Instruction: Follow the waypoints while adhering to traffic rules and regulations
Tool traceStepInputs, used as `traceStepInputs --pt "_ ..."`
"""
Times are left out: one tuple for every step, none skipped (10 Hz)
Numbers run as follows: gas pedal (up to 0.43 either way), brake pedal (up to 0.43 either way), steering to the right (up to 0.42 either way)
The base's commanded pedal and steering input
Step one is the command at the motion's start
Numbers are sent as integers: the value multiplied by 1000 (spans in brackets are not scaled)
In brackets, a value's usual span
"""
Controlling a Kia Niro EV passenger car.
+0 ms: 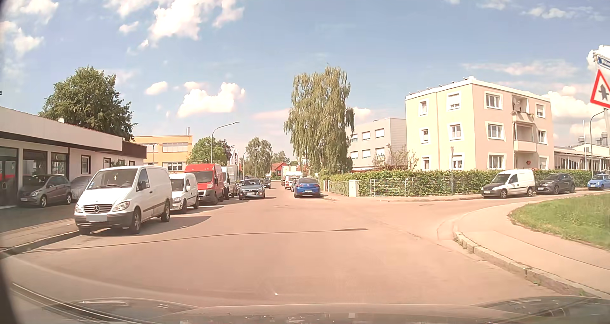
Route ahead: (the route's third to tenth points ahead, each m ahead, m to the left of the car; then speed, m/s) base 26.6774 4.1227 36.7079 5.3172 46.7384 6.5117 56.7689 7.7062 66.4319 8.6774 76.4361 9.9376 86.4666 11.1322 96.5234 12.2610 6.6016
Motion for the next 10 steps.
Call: traceStepInputs --pt "0 159 23" --pt "0 159 16" --pt "0 159 15" --pt "0 165 13" --pt "0 189 9" --pt "0 201 4" --pt "0 201 -1" --pt "0 207 -10" --pt "0 207 -20" --pt "0 207 -28"
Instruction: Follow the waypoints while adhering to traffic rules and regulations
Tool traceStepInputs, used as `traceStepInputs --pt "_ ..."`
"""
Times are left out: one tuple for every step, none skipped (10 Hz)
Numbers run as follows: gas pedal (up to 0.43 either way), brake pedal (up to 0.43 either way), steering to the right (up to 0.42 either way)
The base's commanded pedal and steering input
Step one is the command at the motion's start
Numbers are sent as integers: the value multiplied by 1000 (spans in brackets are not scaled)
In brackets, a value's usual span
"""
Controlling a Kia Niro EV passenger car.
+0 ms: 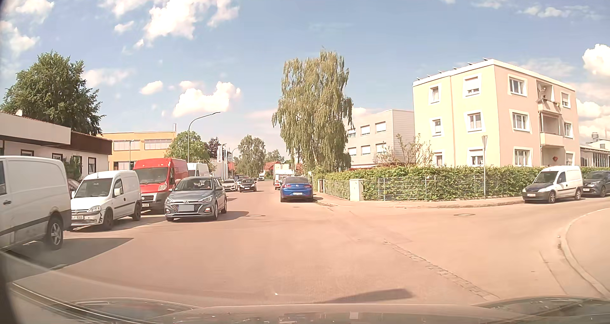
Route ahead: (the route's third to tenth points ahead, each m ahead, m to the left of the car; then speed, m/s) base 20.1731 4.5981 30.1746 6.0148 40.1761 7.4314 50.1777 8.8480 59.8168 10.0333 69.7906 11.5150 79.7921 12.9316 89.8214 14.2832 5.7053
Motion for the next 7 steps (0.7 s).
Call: traceStepInputs --pt "0 207 -31" --pt "0 207 -32" --pt "0 213 -34" --pt "0 207 -38" --pt "0 207 -46" --pt "0 207 -56" --pt "0 207 -64"
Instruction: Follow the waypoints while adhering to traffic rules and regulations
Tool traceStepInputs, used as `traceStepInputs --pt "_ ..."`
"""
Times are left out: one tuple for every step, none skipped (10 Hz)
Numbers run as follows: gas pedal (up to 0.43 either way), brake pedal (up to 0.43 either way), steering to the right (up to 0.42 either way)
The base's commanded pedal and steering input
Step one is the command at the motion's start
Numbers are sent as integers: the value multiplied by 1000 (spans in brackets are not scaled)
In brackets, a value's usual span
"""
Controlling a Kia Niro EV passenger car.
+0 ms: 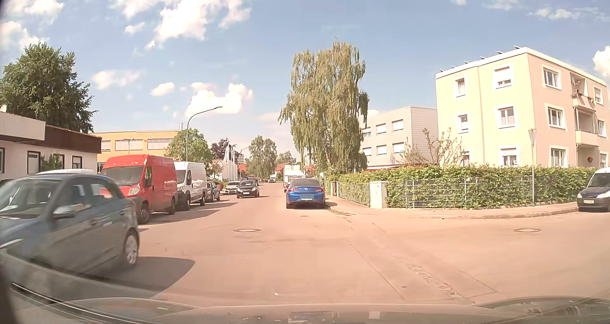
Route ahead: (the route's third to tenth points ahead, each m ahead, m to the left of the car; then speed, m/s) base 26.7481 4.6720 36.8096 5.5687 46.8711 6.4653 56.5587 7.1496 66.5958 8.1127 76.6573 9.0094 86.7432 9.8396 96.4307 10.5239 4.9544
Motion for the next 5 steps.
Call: traceStepInputs --pt "0 201 -70" --pt "0 189 -80" --pt "0 189 -86" --pt "0 189 -90" --pt "0 189 -93"
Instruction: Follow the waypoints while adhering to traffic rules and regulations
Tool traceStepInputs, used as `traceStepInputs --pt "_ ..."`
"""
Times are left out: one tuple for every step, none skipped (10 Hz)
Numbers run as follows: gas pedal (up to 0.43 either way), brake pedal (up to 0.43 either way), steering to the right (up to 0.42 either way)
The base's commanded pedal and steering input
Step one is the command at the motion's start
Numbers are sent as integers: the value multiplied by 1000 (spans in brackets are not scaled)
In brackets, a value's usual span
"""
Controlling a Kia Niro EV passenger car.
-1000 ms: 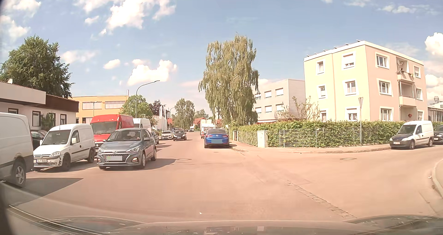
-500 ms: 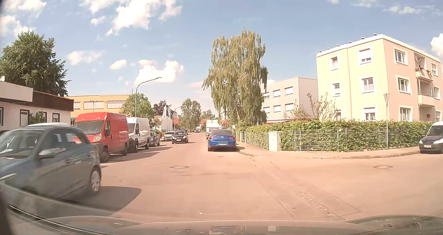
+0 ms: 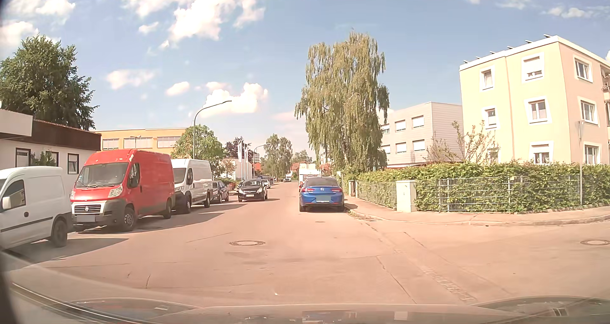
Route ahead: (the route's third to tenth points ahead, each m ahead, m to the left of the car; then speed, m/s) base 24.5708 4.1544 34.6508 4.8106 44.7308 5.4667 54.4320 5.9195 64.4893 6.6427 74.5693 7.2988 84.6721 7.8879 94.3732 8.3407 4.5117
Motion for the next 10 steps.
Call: traceStepInputs --pt "0 189 -91" --pt "0 195 -87" --pt "0 195 -83" --pt "0 201 -81" --pt "0 189 -79" --pt "0 183 -75" --pt "0 195 -67" --pt "0 201 -57" --pt "0 201 -50" --pt "0 201 -50"
